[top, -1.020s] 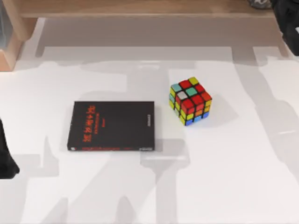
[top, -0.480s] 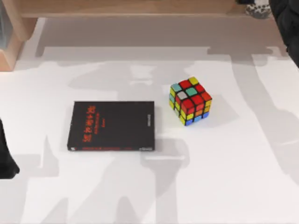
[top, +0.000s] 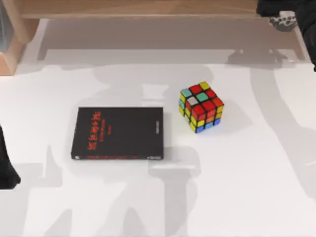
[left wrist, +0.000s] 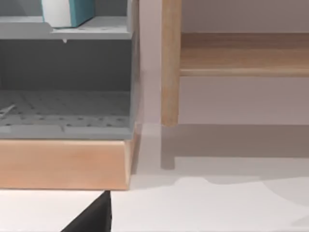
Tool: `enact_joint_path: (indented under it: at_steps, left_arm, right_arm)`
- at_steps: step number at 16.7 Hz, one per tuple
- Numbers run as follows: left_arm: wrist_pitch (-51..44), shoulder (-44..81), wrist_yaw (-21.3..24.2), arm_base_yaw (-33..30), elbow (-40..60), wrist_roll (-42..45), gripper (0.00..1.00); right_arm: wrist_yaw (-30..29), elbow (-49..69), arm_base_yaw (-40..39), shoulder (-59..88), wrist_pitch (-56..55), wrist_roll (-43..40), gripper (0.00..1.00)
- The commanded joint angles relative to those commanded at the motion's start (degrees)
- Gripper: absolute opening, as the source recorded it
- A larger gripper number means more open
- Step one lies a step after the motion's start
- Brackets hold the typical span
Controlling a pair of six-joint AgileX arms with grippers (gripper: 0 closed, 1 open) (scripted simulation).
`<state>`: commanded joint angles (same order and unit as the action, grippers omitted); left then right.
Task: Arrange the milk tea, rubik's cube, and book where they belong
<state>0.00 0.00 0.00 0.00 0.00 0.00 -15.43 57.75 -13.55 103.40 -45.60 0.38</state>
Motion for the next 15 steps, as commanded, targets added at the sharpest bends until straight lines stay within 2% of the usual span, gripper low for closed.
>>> enact_joint_path:
  at_steps: [4,6,11,15]
  left_arm:
    - [0.0,0.0,0.0,0.0,0.0,0.0,1.0]
    - [0.0,0.0,0.0,0.0,0.0,0.0,1.0]
    - [0.0,0.0,0.0,0.0,0.0,0.0,1.0]
    - [0.0,0.0,0.0,0.0,0.0,0.0,1.0]
  right_arm:
    - [0.71,-0.01,0.14,-0.11,-0.49,0.08,0.0]
    - [3.6,-1.27,-0.34,-0.91,-3.21,-0.11,0.0]
    - [18.03,-9.27,2.91,-0.83,-13.05,-0.4,0.0]
    - [30.33,-15.8,12.51,2.99,-19.69,0.07,0.0]
